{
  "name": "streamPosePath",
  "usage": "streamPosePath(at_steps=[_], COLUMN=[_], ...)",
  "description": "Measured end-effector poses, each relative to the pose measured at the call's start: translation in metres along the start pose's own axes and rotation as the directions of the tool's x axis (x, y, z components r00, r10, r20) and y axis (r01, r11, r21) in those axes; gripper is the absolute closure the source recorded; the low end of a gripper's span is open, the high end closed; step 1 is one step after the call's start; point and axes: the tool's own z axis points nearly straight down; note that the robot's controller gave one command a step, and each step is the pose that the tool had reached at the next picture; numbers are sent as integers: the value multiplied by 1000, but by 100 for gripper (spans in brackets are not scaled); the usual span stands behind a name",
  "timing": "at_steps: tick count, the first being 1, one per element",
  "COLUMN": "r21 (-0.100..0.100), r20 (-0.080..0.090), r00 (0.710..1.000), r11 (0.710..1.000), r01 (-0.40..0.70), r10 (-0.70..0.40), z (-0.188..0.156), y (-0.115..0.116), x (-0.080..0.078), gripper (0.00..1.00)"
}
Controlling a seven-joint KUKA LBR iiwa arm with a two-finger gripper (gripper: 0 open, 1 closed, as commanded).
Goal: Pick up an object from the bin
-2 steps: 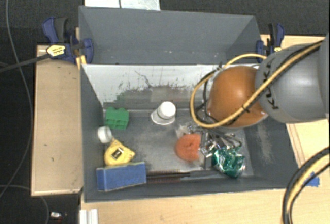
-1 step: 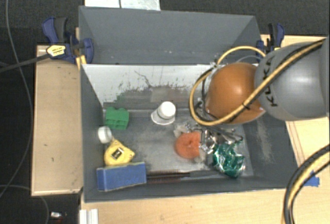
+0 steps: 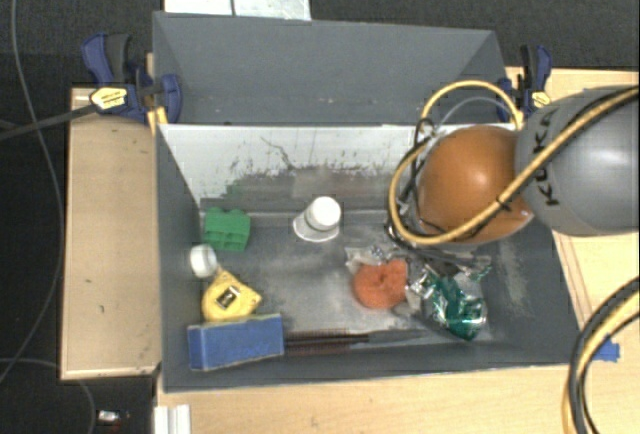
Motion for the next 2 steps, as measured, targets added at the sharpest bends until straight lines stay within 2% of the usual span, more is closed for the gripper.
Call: streamPosePath(at_steps=[1,2], r21=[1,1], r20=[4,6], r00=[998,985], r11=[998,985], r01=[-59,-172], r10=[59,172], z=[-1,1], y=[-9,-58], x=[1,26], gripper=[0,0])
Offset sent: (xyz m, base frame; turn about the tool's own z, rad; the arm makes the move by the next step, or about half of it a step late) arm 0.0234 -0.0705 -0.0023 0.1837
